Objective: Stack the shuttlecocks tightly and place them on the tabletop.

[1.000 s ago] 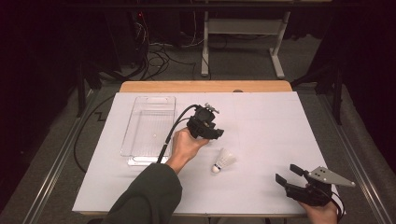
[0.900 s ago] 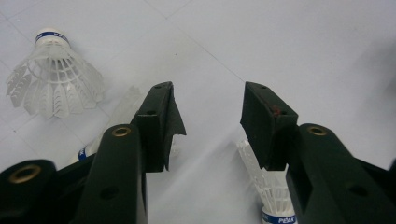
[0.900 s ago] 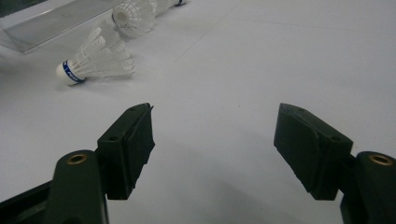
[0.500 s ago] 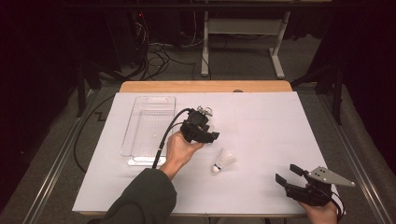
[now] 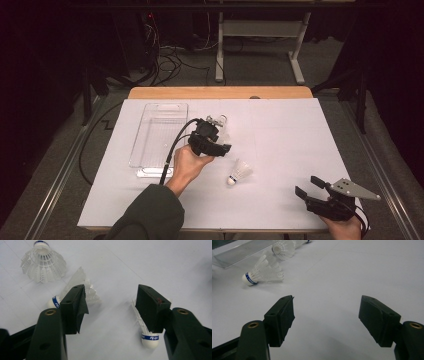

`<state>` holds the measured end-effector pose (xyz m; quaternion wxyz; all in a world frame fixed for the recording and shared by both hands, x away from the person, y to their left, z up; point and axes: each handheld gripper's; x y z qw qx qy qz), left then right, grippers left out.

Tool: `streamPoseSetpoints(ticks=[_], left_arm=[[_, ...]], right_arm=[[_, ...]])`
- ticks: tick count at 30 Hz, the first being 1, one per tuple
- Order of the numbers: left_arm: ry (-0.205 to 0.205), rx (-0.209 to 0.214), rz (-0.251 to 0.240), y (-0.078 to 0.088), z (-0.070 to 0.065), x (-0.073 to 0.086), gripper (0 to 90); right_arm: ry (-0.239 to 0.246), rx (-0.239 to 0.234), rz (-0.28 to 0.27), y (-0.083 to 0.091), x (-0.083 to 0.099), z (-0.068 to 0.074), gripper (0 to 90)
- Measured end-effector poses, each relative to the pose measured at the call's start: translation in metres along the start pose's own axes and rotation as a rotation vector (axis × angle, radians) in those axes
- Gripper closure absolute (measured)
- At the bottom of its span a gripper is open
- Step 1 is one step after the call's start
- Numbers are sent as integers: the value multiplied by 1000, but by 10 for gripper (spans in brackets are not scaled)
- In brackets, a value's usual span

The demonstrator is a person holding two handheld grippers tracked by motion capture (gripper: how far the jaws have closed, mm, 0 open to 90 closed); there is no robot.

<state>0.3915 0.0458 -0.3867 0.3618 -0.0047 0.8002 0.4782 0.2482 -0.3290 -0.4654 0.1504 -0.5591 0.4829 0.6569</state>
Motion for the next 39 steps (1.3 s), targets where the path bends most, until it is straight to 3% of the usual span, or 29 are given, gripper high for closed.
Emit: streamPoseSetpoints(ticks=[20, 33, 39], left_arm=[[6, -27, -7, 9, 6, 16, 353], [-8, -37, -17, 16, 5, 31, 377], [-7, -23, -15, 16, 5, 39, 384]], right_arm=[[5, -2, 0, -1, 0, 0, 287], [2, -1, 0, 0, 0, 0, 287], [2, 1, 1, 0, 0, 0, 287]])
Point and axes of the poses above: each handheld gripper's, and its own axes: y roughly backward along the jaws, x roughly out of its underside, z roughly to its left, and after that the axes turned 12 degrees about y, right-handed
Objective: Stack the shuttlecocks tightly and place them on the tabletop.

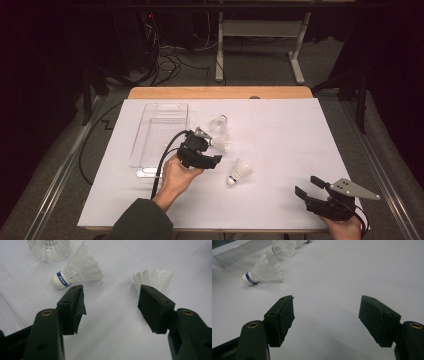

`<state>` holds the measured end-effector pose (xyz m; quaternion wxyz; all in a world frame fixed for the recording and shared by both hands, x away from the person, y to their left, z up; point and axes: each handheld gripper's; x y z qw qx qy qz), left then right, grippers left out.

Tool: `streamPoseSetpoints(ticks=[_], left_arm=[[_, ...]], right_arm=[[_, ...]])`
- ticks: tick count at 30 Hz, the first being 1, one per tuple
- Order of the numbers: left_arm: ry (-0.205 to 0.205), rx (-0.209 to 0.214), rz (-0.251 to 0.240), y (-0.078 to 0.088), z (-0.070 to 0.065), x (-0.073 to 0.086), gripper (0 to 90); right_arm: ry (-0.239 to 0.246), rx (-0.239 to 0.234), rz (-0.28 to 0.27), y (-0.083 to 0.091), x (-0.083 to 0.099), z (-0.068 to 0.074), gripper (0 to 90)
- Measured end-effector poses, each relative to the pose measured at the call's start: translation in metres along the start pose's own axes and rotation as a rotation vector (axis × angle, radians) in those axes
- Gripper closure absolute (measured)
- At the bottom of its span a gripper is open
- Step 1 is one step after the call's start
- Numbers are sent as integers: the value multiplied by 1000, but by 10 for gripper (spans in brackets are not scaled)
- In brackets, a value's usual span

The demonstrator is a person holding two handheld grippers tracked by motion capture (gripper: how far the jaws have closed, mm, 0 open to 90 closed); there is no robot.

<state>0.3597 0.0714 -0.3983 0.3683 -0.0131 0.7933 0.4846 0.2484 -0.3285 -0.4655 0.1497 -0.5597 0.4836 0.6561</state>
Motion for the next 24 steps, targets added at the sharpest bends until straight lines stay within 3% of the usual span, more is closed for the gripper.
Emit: streamPoseSetpoints(ticks=[24], left_arm=[[19, 2, -35, 8, 4, 25, 404]], right_arm=[[-3, 2, 1, 0, 0, 0, 287]])
Point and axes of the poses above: each handheld gripper's, and its own axes: y roughly backward along the jaws, x roughly out of its underside, z roughly to its left, and after that the axes turned 12 degrees about y, right-handed
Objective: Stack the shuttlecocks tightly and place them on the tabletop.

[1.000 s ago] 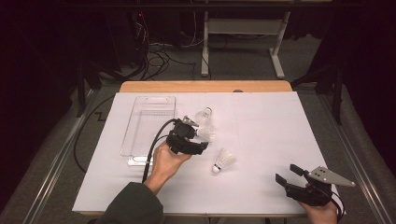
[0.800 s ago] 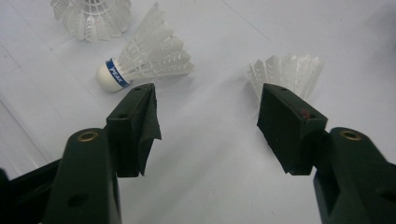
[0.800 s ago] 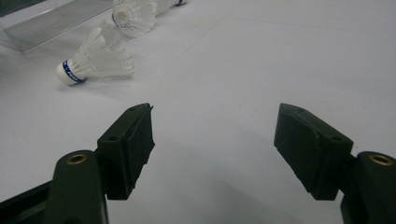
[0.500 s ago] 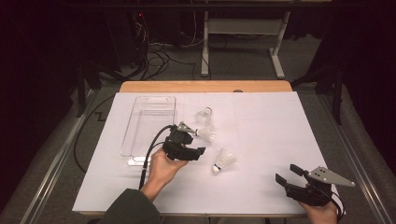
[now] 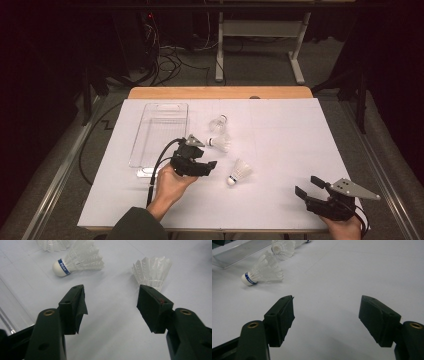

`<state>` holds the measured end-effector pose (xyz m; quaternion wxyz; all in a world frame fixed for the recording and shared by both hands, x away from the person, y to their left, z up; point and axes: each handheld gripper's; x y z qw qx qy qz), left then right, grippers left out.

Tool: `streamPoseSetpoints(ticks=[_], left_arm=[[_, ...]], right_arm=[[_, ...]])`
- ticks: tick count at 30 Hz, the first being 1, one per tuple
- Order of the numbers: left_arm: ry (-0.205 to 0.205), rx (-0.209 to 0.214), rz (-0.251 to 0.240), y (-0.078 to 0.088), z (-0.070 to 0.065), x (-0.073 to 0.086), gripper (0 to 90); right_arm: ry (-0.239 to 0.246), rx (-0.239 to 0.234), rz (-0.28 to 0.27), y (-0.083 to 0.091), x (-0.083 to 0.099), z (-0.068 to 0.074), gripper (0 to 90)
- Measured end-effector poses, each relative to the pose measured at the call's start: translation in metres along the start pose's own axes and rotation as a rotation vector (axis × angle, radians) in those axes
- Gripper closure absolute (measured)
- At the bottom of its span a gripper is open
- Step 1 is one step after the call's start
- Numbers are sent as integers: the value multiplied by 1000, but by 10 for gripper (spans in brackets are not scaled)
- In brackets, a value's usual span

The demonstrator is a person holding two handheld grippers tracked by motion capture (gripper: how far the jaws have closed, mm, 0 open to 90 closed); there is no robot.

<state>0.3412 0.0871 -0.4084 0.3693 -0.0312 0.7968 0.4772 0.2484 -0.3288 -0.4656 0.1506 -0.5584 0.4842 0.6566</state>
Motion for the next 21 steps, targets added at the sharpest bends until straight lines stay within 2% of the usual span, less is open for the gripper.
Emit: streamPoseSetpoints(ticks=[11, 21], left_arm=[[-7, 8, 1, 3, -1, 11, 414], [6, 0, 0, 7, 3, 22, 413]], right_arm=[[-1, 2, -1, 0, 0, 0, 287], [-2, 2, 0, 0, 0, 0, 287]])
Point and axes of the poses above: each handheld gripper's, and its own axes: y roughly backward along the jaws, x roughly out of its underside, z roughly to its left, and after that the axes turned 12 degrees about y, right-handed
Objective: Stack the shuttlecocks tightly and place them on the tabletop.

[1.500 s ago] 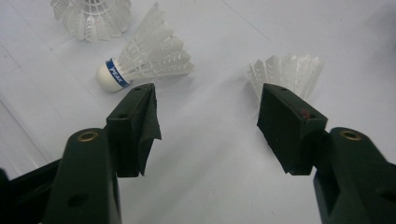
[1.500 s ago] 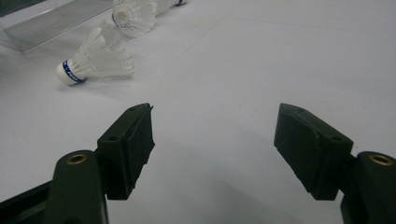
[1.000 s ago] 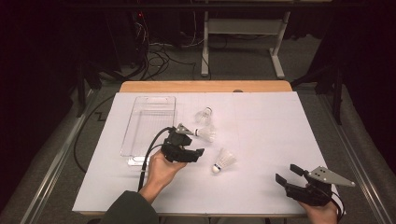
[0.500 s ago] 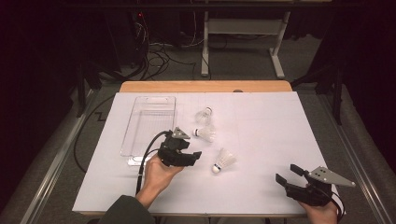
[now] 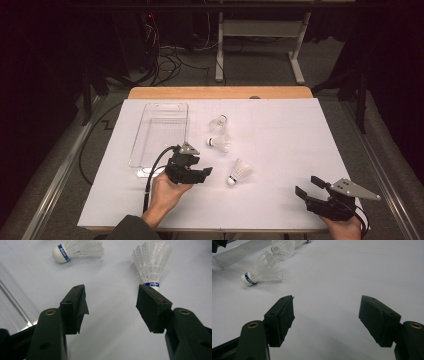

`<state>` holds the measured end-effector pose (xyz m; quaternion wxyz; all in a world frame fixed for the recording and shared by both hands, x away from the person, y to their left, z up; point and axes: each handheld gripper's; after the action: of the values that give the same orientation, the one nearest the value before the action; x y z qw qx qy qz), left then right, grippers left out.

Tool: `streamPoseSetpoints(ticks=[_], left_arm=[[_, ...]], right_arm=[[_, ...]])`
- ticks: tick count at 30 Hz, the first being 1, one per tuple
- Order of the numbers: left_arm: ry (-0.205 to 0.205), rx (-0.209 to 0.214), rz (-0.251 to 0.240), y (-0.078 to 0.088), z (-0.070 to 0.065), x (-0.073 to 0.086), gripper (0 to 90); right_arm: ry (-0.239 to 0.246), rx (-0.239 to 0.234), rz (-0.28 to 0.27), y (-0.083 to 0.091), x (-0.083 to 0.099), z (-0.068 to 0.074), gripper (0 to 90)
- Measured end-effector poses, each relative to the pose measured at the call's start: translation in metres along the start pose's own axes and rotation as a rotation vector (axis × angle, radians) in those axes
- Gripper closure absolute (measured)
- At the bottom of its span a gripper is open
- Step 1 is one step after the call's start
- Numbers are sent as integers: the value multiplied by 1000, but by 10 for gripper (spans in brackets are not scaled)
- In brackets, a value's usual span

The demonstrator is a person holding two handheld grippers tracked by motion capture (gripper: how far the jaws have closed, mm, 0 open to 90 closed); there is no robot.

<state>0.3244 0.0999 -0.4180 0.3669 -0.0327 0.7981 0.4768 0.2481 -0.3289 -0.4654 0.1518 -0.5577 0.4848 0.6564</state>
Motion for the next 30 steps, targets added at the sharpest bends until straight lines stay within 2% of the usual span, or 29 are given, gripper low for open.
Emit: streamPoseSetpoints(ticks=[8, 24, 30], left_arm=[[5, 4, -7, 2, 1, 6, 416], [-10, 3, -4, 7, 3, 14, 416], [3, 11, -12, 9, 5, 19, 416]], right_arm=[[7, 0, 1, -1, 0, 0, 287], [6, 0, 2, -1, 0, 0, 287], [6, 1, 1, -1, 0, 0, 287]])
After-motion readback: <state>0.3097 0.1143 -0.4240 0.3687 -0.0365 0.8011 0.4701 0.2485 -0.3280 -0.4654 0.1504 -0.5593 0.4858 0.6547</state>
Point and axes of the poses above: each handheld gripper's, and its own axes: y roughly backward along the jaws, x roughly out of its underside, z roughly to its left, and after that the axes turned 12 degrees about y, right-handed
